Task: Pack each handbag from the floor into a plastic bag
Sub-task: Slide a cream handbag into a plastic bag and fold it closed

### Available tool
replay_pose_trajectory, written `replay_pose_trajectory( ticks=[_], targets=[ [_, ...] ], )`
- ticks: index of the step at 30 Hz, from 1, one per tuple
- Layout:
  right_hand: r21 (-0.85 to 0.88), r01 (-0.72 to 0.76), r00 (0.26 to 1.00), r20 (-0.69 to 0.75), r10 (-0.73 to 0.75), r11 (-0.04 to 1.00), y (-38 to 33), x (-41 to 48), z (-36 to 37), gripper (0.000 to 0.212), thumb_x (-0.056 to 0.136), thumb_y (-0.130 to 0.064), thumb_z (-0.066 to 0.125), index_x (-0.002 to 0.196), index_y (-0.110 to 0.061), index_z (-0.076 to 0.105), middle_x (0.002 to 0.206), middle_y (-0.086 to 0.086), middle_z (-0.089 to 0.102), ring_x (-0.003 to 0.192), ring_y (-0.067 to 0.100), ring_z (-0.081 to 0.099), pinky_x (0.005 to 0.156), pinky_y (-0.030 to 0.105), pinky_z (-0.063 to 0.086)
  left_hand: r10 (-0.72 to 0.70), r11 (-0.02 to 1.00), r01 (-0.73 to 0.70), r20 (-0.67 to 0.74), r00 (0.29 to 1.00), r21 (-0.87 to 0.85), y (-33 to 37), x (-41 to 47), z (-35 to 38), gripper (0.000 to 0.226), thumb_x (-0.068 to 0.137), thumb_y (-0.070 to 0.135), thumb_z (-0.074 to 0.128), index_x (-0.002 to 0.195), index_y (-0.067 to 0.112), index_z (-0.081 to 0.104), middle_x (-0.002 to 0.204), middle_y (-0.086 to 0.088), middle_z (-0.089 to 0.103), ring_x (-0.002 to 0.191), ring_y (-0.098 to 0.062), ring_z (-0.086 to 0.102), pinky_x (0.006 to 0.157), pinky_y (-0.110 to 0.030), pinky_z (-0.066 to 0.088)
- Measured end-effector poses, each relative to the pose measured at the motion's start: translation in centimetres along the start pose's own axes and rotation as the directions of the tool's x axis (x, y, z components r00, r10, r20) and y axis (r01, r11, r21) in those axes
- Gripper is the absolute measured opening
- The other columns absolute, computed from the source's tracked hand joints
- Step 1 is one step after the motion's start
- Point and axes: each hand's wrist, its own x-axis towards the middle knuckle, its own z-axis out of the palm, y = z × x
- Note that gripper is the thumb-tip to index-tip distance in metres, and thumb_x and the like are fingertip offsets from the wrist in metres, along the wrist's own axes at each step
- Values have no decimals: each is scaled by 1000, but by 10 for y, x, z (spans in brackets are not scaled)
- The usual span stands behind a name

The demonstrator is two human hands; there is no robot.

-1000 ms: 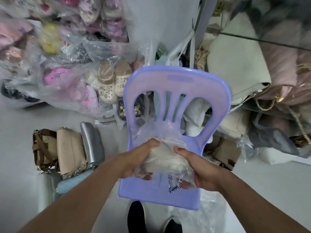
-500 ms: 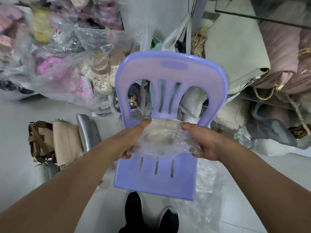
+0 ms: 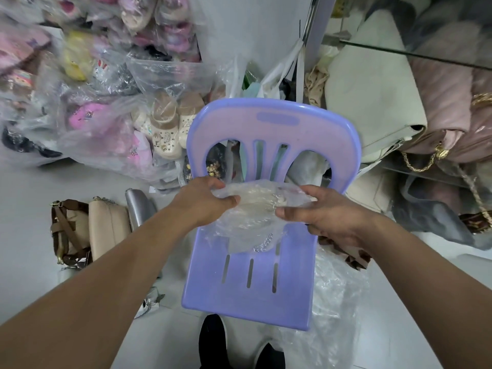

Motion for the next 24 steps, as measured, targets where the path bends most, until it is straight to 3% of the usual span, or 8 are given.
replay_pose_trajectory(
  ticks=[5,8,11,14,15,16,20,24],
  targets=[
    [-420,213,977,87,-194,882,6,0,-9,90,77,1,83,145,-37,38,85,-7,64,63,-1,60,54,10,45,-142,932,115,-55,988,-344,-5,0,-1,48,78,33,84,120,21,64,98,-3,64,63,-13,60,62,-25,53],
    [-581,326,924,28,-381,746,11,5,-6,60,92,-3,65,142,-34,54,83,-5,63,62,3,55,58,10,44,-198,838,156,-25,980,-523,-4,1,-2,59,78,24,84,129,19,54,107,-8,62,53,-16,62,51,-26,53],
    [-460,342,891,-118,-438,820,18,12,-1,16,98,-11,64,108,-15,75,82,0,67,63,10,55,60,16,43,-241,554,174,43,970,-814,1,-3,-5,38,87,28,75,119,16,57,96,-7,57,57,-17,54,49,-24,58],
    [-206,314,917,-187,-352,927,25,14,3,19,100,-22,64,102,-6,73,83,3,63,74,13,55,73,26,44,-184,107,102,81,980,-989,-16,-8,-8,19,94,29,63,97,11,58,98,-12,64,70,-23,69,77,-35,63],
    [-87,311,925,-201,-322,947,26,13,7,17,101,-22,63,103,-11,76,89,-2,70,81,12,61,80,27,48,-176,63,71,59,983,-995,-28,-9,-4,24,95,32,60,103,10,58,102,-14,66,76,-25,72,82,-38,62],
    [35,305,934,-208,-291,952,26,11,10,16,101,-19,62,102,-16,78,95,-5,74,89,12,65,88,28,52,-183,121,31,9,983,-992,-38,-10,0,34,95,39,58,118,13,56,111,-13,65,84,-26,72,86,-40,60],
    [280,270,946,-254,-200,921,26,13,26,25,96,-14,64,77,-24,77,79,-10,70,80,7,62,94,35,52,-11,753,-152,-243,970,-640,-67,-26,30,106,69,81,50,156,40,5,149,13,36,131,-9,43,111,-39,35],
    [245,271,926,-330,-183,931,23,12,41,24,85,-42,66,84,-18,64,99,-9,67,85,0,61,88,28,44,232,786,-290,-174,957,-546,-64,-40,53,129,55,96,52,155,43,-8,160,24,12,146,7,14,119,-32,20]
  ],
)
